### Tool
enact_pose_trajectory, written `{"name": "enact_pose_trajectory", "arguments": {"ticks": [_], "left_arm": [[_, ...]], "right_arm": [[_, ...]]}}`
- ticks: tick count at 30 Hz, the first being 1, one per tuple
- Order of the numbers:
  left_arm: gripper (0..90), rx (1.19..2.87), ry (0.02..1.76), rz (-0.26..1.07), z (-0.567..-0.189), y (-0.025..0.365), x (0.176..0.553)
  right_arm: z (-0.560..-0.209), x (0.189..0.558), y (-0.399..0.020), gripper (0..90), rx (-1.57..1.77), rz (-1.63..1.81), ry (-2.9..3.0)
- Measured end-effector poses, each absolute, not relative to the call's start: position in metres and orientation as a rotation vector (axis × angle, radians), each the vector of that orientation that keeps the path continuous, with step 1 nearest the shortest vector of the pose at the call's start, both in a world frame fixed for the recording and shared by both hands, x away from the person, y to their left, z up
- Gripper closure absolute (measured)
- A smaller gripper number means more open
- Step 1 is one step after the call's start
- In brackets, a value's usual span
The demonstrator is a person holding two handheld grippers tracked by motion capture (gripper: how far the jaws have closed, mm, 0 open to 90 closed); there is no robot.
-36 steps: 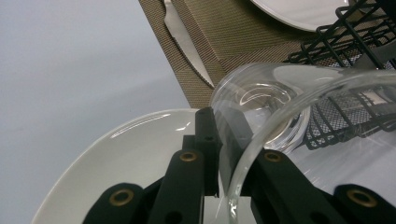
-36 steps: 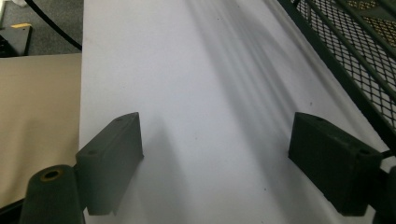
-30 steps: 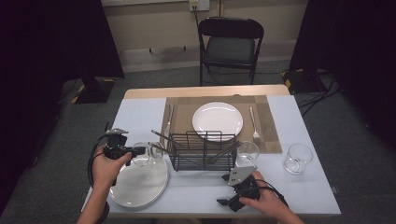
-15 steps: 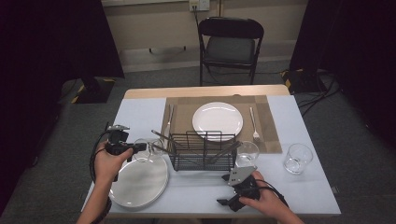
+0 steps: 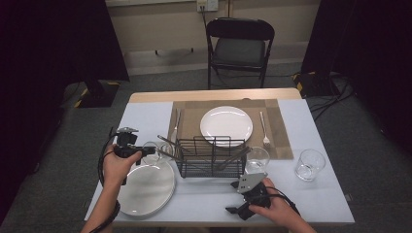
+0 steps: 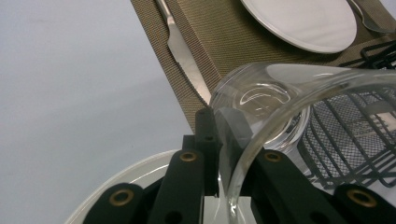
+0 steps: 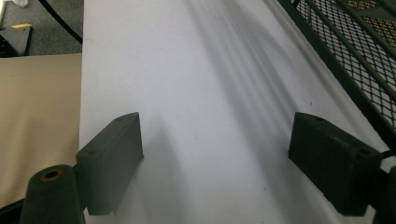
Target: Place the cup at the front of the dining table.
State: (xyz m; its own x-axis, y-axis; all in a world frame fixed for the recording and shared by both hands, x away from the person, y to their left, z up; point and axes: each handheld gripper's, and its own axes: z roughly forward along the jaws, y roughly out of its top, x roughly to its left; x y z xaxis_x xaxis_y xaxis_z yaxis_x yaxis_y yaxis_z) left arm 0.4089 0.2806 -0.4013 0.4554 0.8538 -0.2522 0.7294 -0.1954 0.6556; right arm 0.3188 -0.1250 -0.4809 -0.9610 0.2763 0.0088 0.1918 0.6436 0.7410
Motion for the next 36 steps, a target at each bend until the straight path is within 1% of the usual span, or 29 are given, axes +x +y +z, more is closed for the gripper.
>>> {"name": "enact_pose_trajectory", "arguments": {"ticks": [36], "left_arm": [[85.3, 1.972, 1.313, 0.21, -0.403, 0.269, 0.433]], "right_arm": [[-0.481, 0.319, -0.125, 16.1, 0.397, 1.222, 2.754]]}}
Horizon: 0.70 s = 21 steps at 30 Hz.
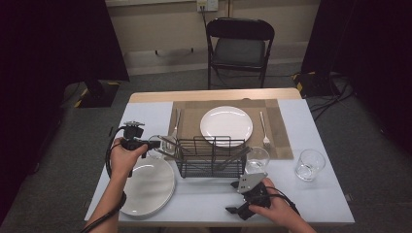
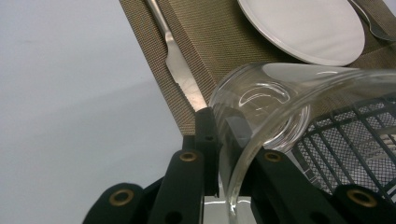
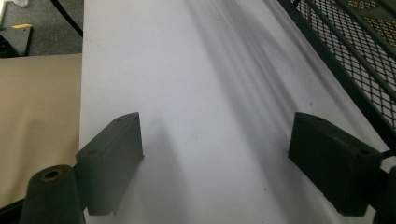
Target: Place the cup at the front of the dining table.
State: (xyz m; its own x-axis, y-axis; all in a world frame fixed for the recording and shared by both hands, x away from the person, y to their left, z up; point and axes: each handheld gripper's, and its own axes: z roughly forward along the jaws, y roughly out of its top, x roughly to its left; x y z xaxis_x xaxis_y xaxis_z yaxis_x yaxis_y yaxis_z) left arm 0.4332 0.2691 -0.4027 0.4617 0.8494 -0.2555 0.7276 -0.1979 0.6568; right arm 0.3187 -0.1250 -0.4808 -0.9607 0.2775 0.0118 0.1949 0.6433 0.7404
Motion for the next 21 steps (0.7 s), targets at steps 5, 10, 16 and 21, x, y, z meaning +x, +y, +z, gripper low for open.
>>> {"name": "enact_pose_trajectory", "arguments": {"ticks": [5, 10, 16, 21], "left_arm": [[85.3, 1.97, 1.311, 0.208, -0.4026, 0.2683, 0.4352], [85.3, 1.965, 1.316, 0.217, -0.4038, 0.2679, 0.4367], [85.3, 1.963, 1.32, 0.217, -0.4047, 0.2666, 0.4388], [85.3, 1.962, 1.319, 0.218, -0.4044, 0.2659, 0.4406]], "right_arm": [[-0.4808, 0.3187, -0.125, 16.1, 0.397, 1.222, 2.754], [-0.4808, 0.3187, -0.125, 16.1, 0.397, 1.222, 2.754], [-0.4809, 0.3188, -0.125, 16.1, 0.396, 1.222, 2.752], [-0.4808, 0.3187, -0.125, 16.1, 0.398, 1.222, 2.754]]}}
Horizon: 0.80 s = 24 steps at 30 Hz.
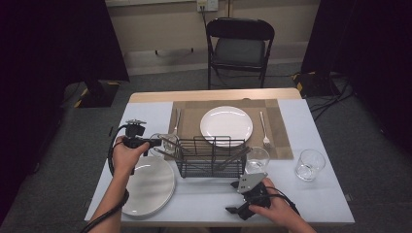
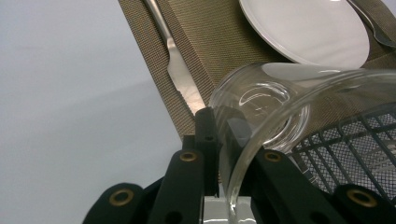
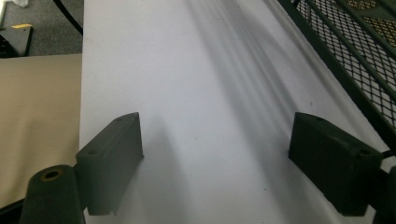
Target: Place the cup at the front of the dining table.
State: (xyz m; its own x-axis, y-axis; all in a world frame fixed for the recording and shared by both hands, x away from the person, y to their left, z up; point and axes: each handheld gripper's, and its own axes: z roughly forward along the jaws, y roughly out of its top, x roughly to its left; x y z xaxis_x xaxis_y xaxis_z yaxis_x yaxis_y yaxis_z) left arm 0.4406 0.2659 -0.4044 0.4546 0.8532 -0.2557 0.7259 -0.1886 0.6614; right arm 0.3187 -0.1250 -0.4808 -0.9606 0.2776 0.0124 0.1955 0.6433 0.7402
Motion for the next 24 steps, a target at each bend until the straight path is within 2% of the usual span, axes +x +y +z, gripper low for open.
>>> {"name": "enact_pose_trajectory", "arguments": {"ticks": [24], "left_arm": [[85.3, 1.959, 1.33, 0.21, -0.411, 0.2617, 0.4495]], "right_arm": [[-0.4809, 0.3187, -0.125, 16.1, 0.397, 1.222, 2.753]]}}
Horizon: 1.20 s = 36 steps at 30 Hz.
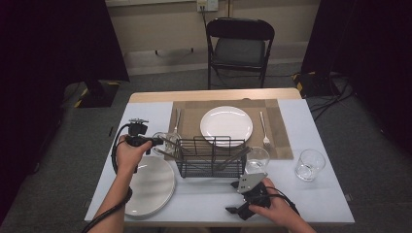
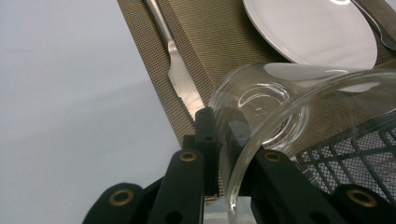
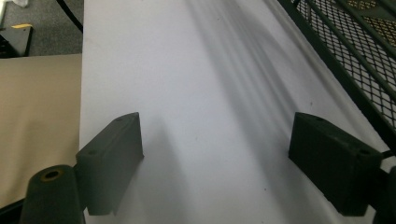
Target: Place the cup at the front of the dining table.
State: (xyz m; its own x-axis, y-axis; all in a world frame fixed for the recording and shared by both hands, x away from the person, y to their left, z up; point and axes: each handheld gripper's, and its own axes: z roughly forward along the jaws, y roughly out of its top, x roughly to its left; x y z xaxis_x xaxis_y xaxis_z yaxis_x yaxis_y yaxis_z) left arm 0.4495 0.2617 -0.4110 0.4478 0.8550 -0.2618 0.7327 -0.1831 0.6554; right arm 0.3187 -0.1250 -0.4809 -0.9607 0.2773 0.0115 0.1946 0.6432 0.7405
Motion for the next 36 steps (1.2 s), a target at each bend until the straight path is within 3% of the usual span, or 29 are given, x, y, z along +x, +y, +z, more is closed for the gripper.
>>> {"name": "enact_pose_trajectory", "arguments": {"ticks": [36], "left_arm": [[85.2, 1.944, 1.344, 0.193, -0.422, 0.25, 0.463]], "right_arm": [[-0.481, 0.319, -0.125, 16.1, 0.393, 1.223, 2.752]]}}
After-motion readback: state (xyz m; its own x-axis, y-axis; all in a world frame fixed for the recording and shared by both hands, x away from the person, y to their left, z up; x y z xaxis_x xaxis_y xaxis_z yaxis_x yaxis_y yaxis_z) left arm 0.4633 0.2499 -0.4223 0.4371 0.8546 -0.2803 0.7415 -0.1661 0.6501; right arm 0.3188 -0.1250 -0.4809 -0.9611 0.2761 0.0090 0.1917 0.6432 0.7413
